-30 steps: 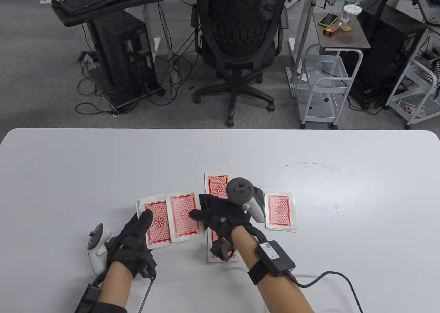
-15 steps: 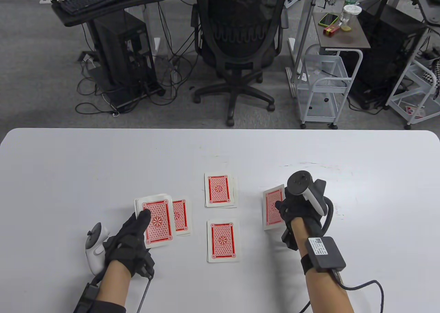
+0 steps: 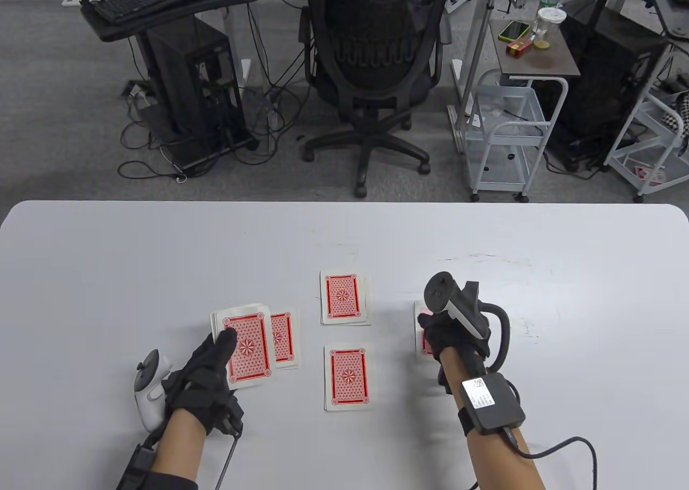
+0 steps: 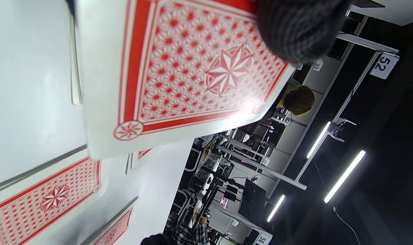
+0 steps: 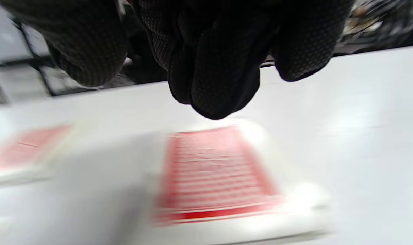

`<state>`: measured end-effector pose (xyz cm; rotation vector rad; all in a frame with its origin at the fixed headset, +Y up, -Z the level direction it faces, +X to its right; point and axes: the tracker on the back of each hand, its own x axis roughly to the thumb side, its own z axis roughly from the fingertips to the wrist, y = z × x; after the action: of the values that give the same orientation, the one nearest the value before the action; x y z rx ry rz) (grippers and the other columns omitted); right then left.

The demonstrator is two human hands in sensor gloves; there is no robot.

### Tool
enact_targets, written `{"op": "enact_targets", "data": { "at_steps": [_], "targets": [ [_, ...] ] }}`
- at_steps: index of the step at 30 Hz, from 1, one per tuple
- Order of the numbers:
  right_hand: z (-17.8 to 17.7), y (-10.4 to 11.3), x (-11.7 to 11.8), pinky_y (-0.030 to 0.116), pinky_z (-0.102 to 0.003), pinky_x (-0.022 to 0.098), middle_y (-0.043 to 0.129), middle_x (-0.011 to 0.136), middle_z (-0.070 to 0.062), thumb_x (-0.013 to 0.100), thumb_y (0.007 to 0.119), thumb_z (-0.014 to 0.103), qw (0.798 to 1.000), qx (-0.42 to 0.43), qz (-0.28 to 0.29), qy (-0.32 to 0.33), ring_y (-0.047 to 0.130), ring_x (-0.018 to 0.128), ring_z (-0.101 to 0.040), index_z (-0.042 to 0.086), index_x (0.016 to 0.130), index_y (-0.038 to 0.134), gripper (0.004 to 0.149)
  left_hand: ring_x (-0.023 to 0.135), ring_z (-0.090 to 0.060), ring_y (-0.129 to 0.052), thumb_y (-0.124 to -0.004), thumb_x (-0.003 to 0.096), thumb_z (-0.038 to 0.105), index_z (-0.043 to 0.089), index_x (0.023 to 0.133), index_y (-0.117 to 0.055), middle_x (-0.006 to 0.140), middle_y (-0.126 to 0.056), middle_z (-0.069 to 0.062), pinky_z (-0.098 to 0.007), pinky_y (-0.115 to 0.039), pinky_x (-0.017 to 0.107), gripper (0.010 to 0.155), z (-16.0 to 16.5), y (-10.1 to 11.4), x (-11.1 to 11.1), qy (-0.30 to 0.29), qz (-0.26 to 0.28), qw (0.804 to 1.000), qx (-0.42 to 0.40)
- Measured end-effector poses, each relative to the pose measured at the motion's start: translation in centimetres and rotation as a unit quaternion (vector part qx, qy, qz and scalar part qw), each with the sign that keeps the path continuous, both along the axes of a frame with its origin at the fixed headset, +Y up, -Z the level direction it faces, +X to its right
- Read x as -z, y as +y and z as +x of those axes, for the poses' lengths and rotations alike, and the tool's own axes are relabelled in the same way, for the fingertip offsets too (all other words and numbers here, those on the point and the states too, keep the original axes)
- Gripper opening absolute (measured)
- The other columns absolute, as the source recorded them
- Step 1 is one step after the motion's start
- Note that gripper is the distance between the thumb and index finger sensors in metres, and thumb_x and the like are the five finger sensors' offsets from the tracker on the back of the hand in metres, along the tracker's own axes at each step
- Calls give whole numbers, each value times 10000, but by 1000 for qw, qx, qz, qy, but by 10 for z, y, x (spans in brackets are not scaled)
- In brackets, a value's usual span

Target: Four-player card dealing with fan arrangement

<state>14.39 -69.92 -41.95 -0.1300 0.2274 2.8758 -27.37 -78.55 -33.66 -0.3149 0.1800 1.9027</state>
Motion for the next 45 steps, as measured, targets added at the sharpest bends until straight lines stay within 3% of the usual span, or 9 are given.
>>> {"op": "enact_targets", "data": {
  "at_steps": [3, 6, 11, 18, 25, 32, 37, 42, 45],
  "targets": [
    [-40, 6, -16, 691, -582, 547, 791, 857, -87, 557, 769, 470, 991, 119, 11, 56, 968, 590, -267, 94, 1049, 581, 647, 748, -248, -1014, -793, 513, 492, 322, 956, -710, 905, -896, 75, -428, -901, 504, 482, 6, 0, -1, -11, -1, 1000, 4],
    [-86, -2, -32, 701, -580, 536, 804, 844, -95, 562, 764, 462, 958, 257, 4, 123, 980, 581, -270, 83, 1033, 604, 625, 746, -248, -1015, -796, 511, 494, 322, 953, -714, 901, -899, 77, -427, -902, 503, 481, 16, 2, -3, -27, 2, 1000, 6],
    [-137, -22, -49, 687, -603, 544, 774, 859, -92, 509, 828, 489, 918, 357, -13, 173, 961, 624, -287, 65, 1026, 578, 714, 739, -245, -1019, -804, 507, 493, 325, 947, -720, 894, -904, 80, -424, -904, 501, 479, 33, 4, -8, -51, 7, 999, 16],
    [-131, -26, -50, 750, -564, 521, 920, 663, -3, 424, 925, 362, 922, 366, 22, 125, 1066, 474, -194, 88, 904, 744, 582, 739, -248, -1018, -802, 501, 489, 324, 946, -722, 894, -904, 77, -428, -903, 499, 482, 38, 1, -10, -60, 0, 998, 27],
    [-108, -38, -39, 742, -567, 529, 925, 683, 9, 462, 857, 297, 885, 446, -42, 131, 1077, 546, -215, 6, 967, 650, 618, 747, -266, -1010, -782, 506, 476, 314, 959, -710, 908, -893, 63, -439, -900, 497, 486, 37, 0, -8, -79, -10, 997, 16],
    [-74, -41, -32, 776, -511, 444, 860, 710, -23, 513, 833, 314, 933, 330, -82, 115, 991, 312, -128, -18, 1037, 499, 705, 769, -259, -996, -776, 518, 484, 321, 969, -694, 923, -879, 70, -434, -891, 517, 486, 12, -6, -5, -41, -41, 998, 36],
    [-77, -52, -32, 793, -497, 432, 836, 718, -30, 505, 849, 336, 985, 125, -71, 92, 1001, 301, -99, -34, 1046, 450, 768, 768, -258, -997, -777, 517, 486, 323, 969, -694, 923, -879, 71, -433, -891, 518, 487, 8, -7, -4, -31, -41, 998, 35],
    [-91, -64, -33, 800, -464, 421, 839, 689, -6, 500, 852, 425, 991, -85, -67, 84, 960, 245, -49, -18, 1055, 455, 813, 764, -258, -1000, -780, 516, 486, 323, 965, -699, 919, -883, 71, -432, -894, 513, 485, 7, -8, -3, -30, -36, 998, 36],
    [-92, -64, -33, 803, -461, 406, 848, 666, 4, 506, 836, 458, 990, -89, -62, 86, 946, 214, -45, -1, 1048, 499, 786, 762, -258, -1001, -782, 517, 487, 321, 965, -700, 918, -883, 71, -434, -893, 514, 485, 7, -8, -3, -31, -37, 998, 37]
  ]
}}
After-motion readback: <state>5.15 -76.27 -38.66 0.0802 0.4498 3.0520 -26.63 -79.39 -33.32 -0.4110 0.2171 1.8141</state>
